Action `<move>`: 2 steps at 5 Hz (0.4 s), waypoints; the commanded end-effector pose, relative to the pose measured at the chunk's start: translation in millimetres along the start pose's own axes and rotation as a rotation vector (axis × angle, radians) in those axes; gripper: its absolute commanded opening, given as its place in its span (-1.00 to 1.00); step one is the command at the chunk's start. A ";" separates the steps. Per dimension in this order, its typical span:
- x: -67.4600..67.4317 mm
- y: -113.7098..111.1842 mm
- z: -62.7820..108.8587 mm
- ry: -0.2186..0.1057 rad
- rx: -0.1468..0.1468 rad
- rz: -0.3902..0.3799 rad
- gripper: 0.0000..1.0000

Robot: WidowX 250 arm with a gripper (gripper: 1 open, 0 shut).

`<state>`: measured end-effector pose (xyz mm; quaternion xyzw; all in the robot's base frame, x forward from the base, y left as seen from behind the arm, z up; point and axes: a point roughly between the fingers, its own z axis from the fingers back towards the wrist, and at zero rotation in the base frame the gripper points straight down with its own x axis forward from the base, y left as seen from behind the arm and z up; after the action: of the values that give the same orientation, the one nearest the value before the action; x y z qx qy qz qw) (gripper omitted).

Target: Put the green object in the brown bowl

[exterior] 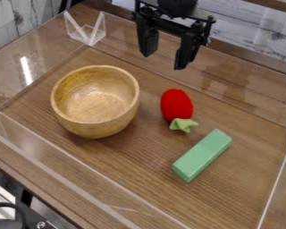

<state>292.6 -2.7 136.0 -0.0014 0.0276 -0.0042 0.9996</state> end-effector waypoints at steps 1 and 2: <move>-12.9 -19.5 -13.6 0.026 -0.012 -0.001 1.00; -37.5 -53.1 -31.4 0.032 -0.026 -0.030 1.00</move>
<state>248.7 -57.1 93.3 -0.0127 0.0712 -0.0215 0.9971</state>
